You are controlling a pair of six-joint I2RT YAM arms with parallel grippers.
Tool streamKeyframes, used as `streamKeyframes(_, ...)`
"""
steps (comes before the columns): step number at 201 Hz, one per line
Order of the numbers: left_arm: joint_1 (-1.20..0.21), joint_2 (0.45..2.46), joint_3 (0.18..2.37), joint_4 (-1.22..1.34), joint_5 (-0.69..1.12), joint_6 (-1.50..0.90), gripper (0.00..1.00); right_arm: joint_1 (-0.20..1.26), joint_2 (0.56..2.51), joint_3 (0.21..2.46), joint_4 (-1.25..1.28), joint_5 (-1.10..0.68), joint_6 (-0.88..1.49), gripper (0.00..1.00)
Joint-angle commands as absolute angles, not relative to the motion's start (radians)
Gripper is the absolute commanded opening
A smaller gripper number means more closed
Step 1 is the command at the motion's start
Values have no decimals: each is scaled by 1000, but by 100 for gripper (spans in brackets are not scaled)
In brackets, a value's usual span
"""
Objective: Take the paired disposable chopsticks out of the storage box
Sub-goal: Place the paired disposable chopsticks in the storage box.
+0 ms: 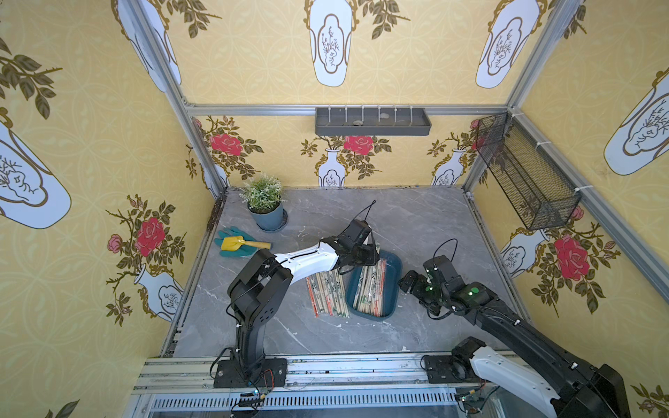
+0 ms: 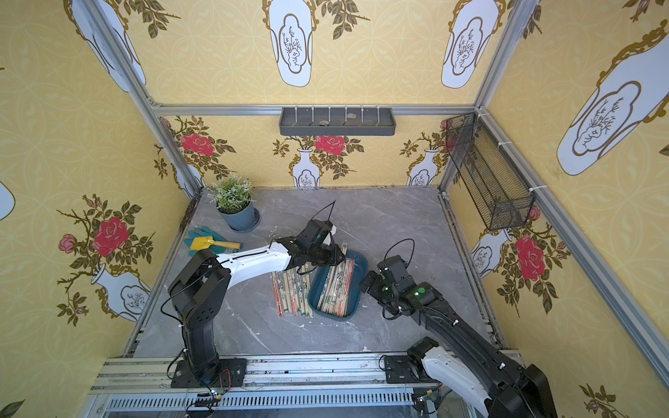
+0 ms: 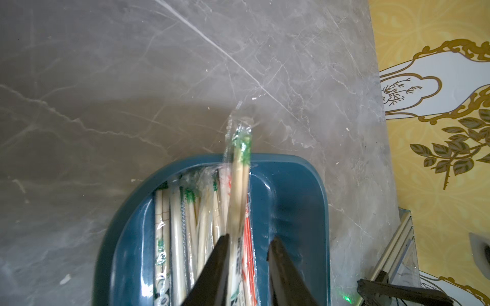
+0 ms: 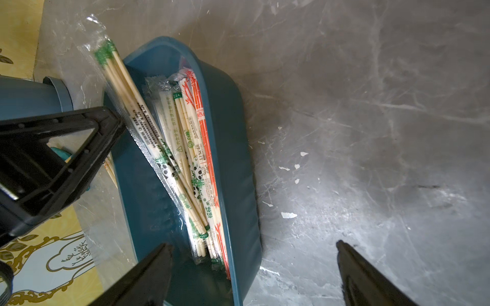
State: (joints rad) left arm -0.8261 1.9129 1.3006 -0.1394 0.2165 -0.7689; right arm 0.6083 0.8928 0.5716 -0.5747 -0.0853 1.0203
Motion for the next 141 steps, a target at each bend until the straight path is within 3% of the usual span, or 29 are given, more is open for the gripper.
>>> streamKeyframes(1,-827,1920,1304,-123,212,-746,38,609,890,570,-579,-86,1013,97)
streamKeyframes(41,-839,1903,1300,-139,197,-737,45,609,893,568,-576,-86,1015,97)
streamKeyframes(72,-868,1877,1295,-187,85,-742,49,609,899,567,-571,-87,1016,97)
streamKeyframes(97,-895,1890,1331,-274,-21,-741,44,609,906,566,-565,-92,1014,97)
streamKeyframes(141,-934,1949,1391,-337,-56,-728,35,609,908,561,-560,-93,1010,97)
